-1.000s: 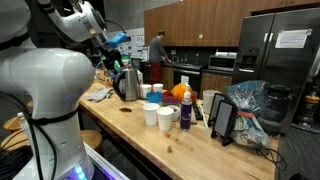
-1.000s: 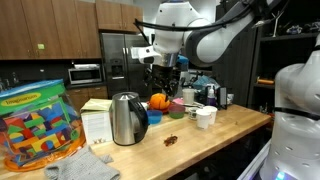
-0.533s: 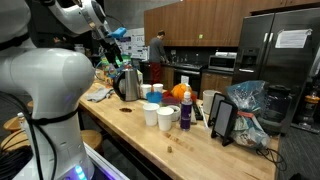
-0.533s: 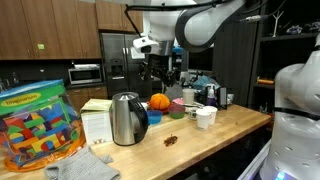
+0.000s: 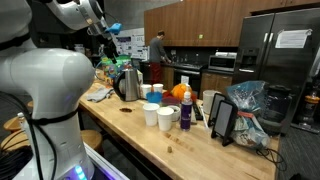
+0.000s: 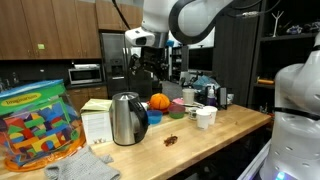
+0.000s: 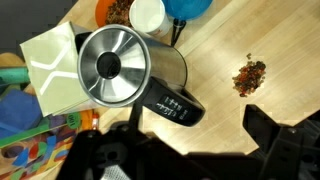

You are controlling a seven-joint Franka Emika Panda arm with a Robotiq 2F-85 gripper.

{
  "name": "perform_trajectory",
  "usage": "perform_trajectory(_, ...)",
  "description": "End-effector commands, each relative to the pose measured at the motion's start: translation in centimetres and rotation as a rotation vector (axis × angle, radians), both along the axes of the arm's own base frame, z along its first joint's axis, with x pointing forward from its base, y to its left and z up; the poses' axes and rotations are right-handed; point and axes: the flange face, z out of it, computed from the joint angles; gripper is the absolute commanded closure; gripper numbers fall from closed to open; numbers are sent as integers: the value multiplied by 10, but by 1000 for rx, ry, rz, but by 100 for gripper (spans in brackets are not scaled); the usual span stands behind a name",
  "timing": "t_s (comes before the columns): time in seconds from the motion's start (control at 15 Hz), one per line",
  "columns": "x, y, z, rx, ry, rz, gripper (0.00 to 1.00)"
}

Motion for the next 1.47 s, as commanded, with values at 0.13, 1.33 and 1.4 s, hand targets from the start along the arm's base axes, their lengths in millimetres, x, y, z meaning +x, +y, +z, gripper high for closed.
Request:
perform_trajectory(0.13,-1,6,4,5,-11,7,0)
perform_trajectory(1.33,36,13,-28,443,-82,-30,0)
perform_trajectory(1.4,39,14,-31,447,-93,-19,0)
